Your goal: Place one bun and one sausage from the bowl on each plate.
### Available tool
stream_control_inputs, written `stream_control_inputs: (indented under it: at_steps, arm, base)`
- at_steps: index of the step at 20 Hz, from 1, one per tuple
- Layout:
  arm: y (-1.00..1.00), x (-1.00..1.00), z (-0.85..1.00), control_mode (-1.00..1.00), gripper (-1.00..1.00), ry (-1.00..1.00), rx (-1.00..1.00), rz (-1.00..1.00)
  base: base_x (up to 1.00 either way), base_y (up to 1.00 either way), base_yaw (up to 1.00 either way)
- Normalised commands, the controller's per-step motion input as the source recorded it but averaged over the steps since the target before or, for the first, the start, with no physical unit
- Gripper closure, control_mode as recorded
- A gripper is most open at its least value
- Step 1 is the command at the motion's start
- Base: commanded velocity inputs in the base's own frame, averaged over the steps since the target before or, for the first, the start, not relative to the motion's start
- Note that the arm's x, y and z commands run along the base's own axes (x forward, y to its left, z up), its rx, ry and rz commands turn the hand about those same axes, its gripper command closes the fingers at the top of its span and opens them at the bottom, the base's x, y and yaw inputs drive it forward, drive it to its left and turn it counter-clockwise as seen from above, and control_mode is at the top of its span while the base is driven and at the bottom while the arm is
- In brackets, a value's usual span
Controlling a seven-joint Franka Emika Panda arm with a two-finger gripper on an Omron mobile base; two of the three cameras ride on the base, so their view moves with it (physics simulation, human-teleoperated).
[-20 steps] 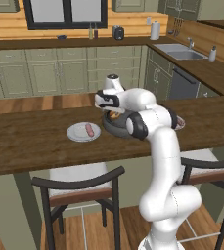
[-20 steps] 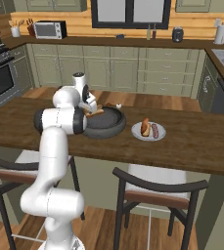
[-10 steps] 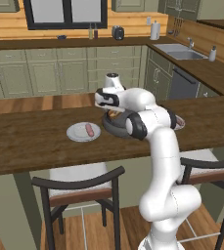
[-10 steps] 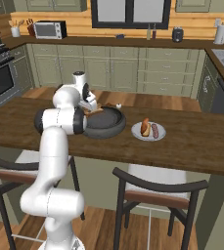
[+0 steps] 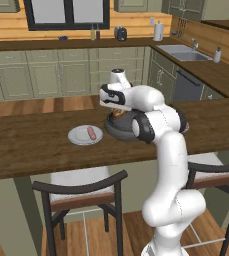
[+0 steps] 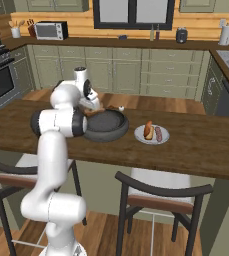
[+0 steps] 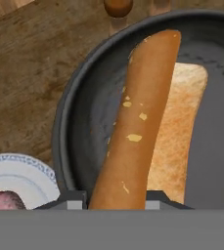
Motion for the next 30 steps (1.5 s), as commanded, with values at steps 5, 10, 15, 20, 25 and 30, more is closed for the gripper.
stream_control_inputs:
  at_steps: [5, 10, 15, 20, 25, 30]
  arm:
    - [0.30, -0.92, 0.50, -1.00, 1.00, -0.10, 0.00, 0.12]
    - [0.82, -0.92, 0.33, -1.00, 1.00, -0.01, 0.00, 0.34]
    - [0.93, -0.50, 0.13, -1.00, 1.00, 0.03, -0.02, 0.37]
    - [0.67, -0.17, -0.02, -1.00, 1.00, 0.07, -0.03, 0.13]
    - [0.18, 0.18, -0.04, -1.00, 1.00, 0.04, 0.00, 0.01]
    - [0.09, 0.29, -0.42, -1.00, 1.00, 0.01, -0.07, 0.00]
  base:
    - [0.00, 0.00, 0.00]
    - [0.00, 0.00, 0.00]
    - [0.00, 0.00, 0.00]
    - [0.00, 0.00, 0.00]
    - [0.00, 0.00, 0.00]
    - [0.00, 0.00, 0.00]
